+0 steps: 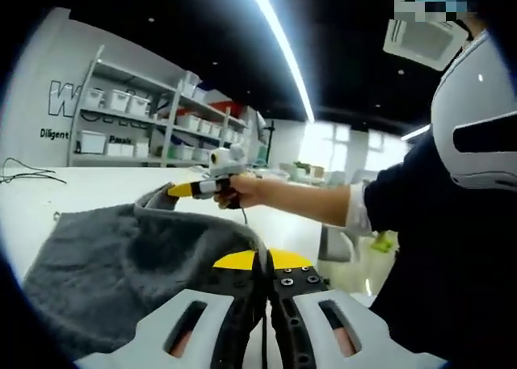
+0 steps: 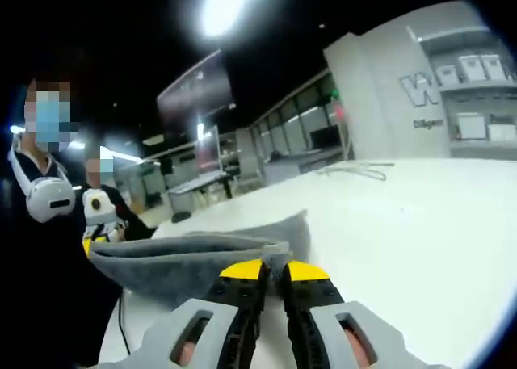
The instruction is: Open the folded towel by lifting each exposed corner and separating the folded layers until the towel lies flat within the target outline without major curled edges
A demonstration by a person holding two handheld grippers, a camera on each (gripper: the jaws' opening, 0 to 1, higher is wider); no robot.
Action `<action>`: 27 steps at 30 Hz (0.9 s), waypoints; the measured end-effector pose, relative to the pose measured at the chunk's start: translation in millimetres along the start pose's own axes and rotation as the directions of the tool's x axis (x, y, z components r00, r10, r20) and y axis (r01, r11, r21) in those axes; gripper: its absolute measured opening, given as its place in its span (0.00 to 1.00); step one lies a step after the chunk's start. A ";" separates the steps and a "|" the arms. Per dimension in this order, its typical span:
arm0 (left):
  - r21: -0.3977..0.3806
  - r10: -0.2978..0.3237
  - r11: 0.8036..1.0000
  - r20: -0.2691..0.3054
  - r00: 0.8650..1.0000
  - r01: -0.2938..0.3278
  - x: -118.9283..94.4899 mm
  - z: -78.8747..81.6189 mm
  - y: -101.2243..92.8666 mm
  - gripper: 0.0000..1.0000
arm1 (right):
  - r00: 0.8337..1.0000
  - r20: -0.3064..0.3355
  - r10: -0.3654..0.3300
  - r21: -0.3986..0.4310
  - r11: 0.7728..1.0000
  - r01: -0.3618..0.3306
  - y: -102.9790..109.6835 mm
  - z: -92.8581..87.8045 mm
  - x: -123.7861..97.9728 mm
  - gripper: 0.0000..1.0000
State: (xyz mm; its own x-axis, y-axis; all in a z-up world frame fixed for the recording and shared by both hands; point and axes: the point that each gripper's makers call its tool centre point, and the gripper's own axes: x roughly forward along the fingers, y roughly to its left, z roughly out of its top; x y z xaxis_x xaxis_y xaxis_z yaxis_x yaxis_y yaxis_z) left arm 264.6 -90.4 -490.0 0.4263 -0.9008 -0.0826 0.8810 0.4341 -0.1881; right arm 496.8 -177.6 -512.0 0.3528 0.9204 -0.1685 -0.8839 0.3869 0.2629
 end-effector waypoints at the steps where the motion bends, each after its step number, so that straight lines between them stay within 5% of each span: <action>1: -0.003 -0.006 1.000 -0.006 1.000 0.006 1.3 -2.7 -1.5 0.04 | 1.000 -0.006 -0.002 0.008 1.000 0.002 0.2 -3.5 -2.1 0.05; 27: 0.026 -0.095 0.995 -0.166 0.981 0.101 29.0 -56.1 -36.3 0.04 | 0.992 -0.091 -0.089 0.063 0.993 0.095 2.9 -47.2 -47.9 0.12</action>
State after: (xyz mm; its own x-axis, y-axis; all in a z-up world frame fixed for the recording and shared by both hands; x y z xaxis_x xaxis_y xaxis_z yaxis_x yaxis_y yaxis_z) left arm 233.5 -132.7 -540.5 0.3004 -0.9267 -0.2258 0.9245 0.3411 -0.1701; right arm 462.9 -223.1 -548.0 0.4007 0.8732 -0.2774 -0.8251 0.4756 0.3052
